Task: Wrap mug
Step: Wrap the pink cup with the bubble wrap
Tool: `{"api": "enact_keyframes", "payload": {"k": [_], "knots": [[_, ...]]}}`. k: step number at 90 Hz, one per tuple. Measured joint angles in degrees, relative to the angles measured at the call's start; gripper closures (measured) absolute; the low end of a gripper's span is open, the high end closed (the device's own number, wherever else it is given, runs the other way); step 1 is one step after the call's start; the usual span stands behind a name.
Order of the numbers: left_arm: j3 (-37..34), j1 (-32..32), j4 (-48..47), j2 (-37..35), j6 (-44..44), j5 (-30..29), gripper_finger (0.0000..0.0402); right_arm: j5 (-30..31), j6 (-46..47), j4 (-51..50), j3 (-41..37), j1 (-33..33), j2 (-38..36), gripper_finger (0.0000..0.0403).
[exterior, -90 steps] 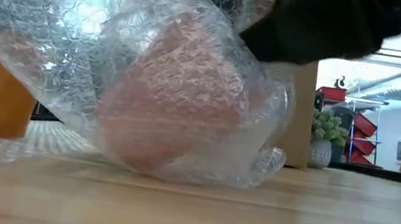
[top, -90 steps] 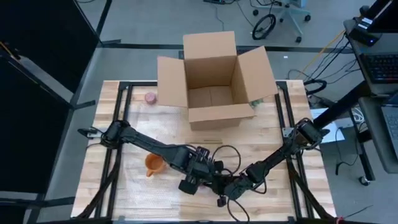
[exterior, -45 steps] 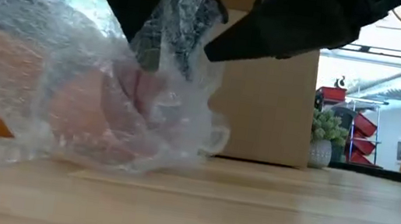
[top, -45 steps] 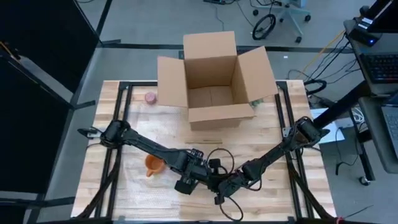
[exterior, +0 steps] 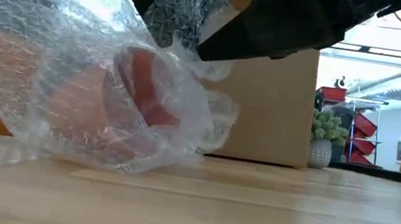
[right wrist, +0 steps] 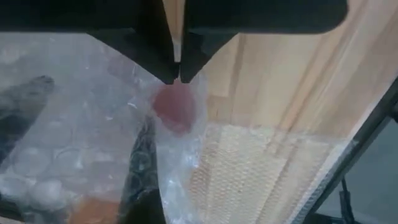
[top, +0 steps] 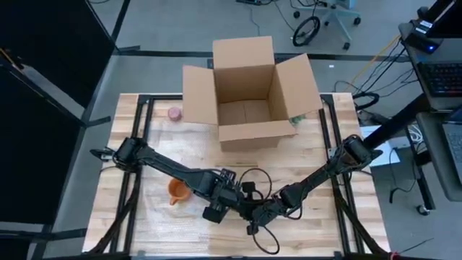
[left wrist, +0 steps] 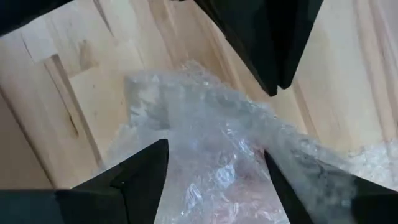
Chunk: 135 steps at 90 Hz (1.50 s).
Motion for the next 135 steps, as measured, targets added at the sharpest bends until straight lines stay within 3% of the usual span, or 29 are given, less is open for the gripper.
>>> {"api": "enact_keyframes", "payload": {"k": [23,38,48,54,67,96,135], "knots": [[0.04,-0.01,0.67,0.02,0.00,0.04,0.0147,1.90,-2.35,-5.09,0.07,1.77,-2.79,0.0252],[0.07,0.00,0.56,0.02,0.03,0.46,0.0146,7.24,-3.27,-10.25,0.09,4.10,-8.52,0.0229],[0.07,0.00,1.17,0.02,0.03,0.47,0.0146,12.20,-5.23,-7.75,0.17,3.28,-9.59,0.0238],[0.07,0.00,1.63,0.02,0.05,0.49,0.0146,10.91,-5.40,-5.30,0.16,1.31,-8.12,0.0248],[0.03,0.07,0.96,0.14,-0.18,0.49,0.0146,1.94,-3.93,-1.92,0.19,-1.59,-4.32,0.0277],[1.93,0.39,-4.99,0.52,-0.23,-4.78,0.0146,0.96,-2.75,-1.15,0.23,-0.67,-1.36,0.0395],[7.29,0.28,-13.32,0.01,-0.44,-5.73,0.0146,-0.20,0.77,-4.74,0.00,-0.83,-0.95,0.0402]]}}
